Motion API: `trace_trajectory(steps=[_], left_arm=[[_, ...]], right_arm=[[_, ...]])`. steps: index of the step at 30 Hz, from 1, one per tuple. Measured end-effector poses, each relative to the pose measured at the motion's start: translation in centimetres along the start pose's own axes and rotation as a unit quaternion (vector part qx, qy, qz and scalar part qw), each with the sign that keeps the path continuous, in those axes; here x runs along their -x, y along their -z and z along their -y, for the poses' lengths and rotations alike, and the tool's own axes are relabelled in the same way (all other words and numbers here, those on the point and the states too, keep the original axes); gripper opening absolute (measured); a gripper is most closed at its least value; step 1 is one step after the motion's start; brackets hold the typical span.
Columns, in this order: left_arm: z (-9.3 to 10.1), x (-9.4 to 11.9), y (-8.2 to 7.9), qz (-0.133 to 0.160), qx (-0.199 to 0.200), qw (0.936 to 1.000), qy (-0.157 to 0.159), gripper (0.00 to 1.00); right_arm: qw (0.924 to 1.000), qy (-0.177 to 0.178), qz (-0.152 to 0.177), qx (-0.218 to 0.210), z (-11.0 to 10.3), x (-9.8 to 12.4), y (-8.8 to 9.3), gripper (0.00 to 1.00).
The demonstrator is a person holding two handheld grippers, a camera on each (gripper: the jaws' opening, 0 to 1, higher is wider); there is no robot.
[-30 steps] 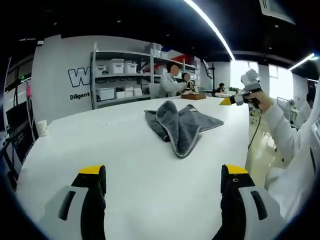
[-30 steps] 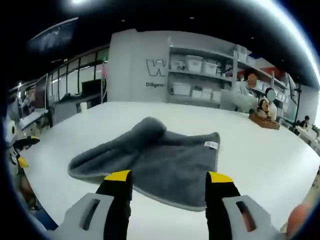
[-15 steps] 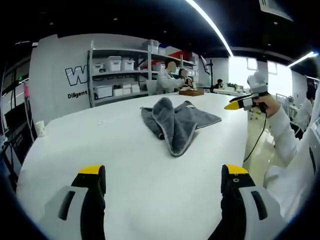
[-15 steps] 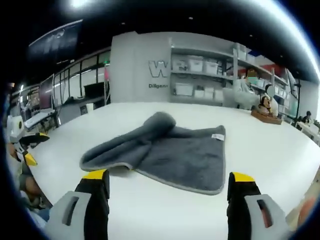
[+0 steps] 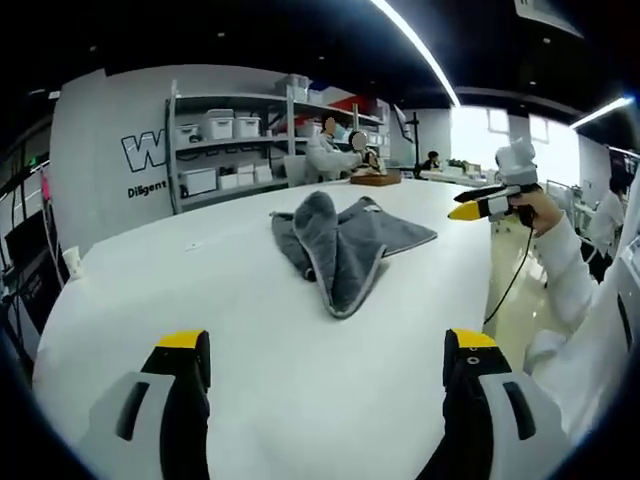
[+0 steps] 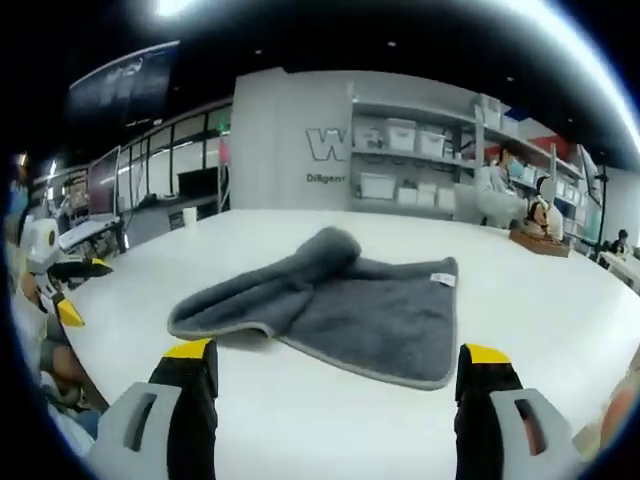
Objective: Open the folded towel by lifting each exposed corner and separating the folded layers until the towel lies flat within the target outline without major curled edges
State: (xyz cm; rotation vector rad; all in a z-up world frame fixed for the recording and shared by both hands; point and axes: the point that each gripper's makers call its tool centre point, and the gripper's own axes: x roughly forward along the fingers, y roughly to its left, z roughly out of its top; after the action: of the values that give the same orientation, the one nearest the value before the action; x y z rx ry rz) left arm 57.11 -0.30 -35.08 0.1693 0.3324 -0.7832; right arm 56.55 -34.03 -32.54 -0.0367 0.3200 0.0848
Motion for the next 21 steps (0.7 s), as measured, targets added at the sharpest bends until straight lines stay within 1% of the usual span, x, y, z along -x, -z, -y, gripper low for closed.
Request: trace_trajectory(steps=[4,8,11,13,15,17,21], left_arm=[[0.5,-0.5,-0.1,0.002,0.004,1.0000,0.009,0.96],[1.2,-1.4,-0.1,-0.008,0.014,0.9992,0.037,0.96],[1.8,-2.3,-0.1,-0.021,0.009,0.9981,0.057,0.96],[2.3,-2.8,-0.5,-0.026,0.010,0.9967,0.076,0.96],[2.6,-3.6,-1.3,-0.024,0.014,0.9955,0.091,0.96],[2.7,-4.1,-1.8,-0.025,0.012,0.9951,0.095,0.96],[2.8,-6.3,-2.6,-0.041,0.004,0.9933,0.108,0.96]], right_arm=[[1.0000,-0.001,0.006,0.005,-0.2,0.4,-0.4,0.99],[0.9999,-0.004,0.007,0.010,-0.4,0.7,-0.6,0.99],[0.9999,-0.008,0.010,0.009,-0.5,1.0,-0.7,0.99],[0.9999,-0.007,0.014,0.007,-0.4,1.2,-0.9,0.99],[0.9998,-0.006,0.018,0.006,-0.3,1.4,-1.1,0.99],[0.9998,-0.005,0.019,0.008,-0.3,1.5,-1.2,0.99],[0.9997,-0.009,0.019,0.013,-0.3,1.6,-1.3,0.99]])
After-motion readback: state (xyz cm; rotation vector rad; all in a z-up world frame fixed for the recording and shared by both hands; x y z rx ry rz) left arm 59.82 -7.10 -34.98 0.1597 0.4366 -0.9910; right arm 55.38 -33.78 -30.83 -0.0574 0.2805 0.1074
